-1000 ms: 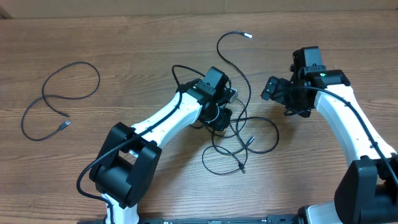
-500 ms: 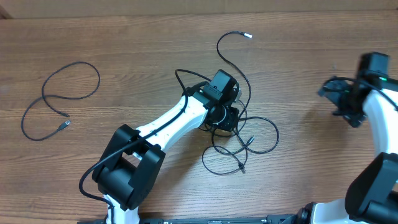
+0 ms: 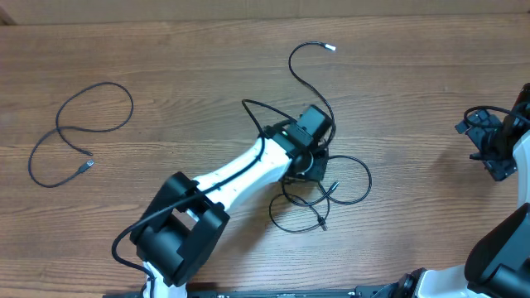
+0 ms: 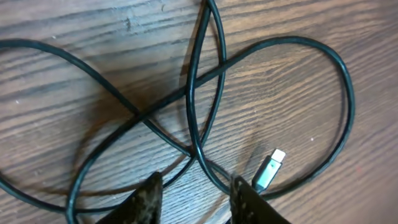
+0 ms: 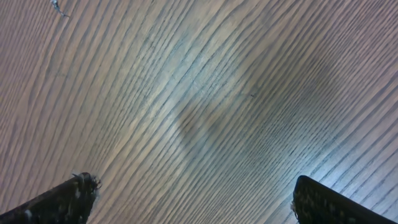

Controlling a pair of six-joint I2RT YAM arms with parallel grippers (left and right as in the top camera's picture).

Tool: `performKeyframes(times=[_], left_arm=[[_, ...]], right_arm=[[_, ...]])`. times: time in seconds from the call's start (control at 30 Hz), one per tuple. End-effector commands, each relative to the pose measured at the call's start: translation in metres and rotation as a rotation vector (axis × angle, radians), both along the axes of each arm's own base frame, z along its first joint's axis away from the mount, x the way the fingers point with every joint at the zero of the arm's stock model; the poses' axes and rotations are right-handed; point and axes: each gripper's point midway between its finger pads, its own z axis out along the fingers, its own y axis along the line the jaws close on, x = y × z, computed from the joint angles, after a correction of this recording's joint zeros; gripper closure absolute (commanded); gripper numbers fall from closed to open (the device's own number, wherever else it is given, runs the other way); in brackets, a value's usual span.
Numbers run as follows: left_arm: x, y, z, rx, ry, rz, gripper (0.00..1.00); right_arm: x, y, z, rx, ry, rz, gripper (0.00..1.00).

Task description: Untangle cables

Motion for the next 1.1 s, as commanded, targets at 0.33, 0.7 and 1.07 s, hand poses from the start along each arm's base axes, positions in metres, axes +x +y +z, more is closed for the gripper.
performKeyframes(times=[0.33,0.7,1.07], left_arm=[[-0.008,-0.012,-0.003,0.118,-0.127,0.075,0.67],[-0.014,-0.015,-0.004,0.097,-0.093,0.160,0.71],[-0.019,-0.023,-0.003,0.086,-0.100,0.143,0.73]], right_arm=[[-0.001,-0.002,0.002,-0.010,-0.003,-0.004,0.00],[-0.001,-0.002,0.002,-0.010,-0.003,-0.004,0.00],[-0.001,-0.002,0.002,-0.010,-0.003,-0.004,0.00]])
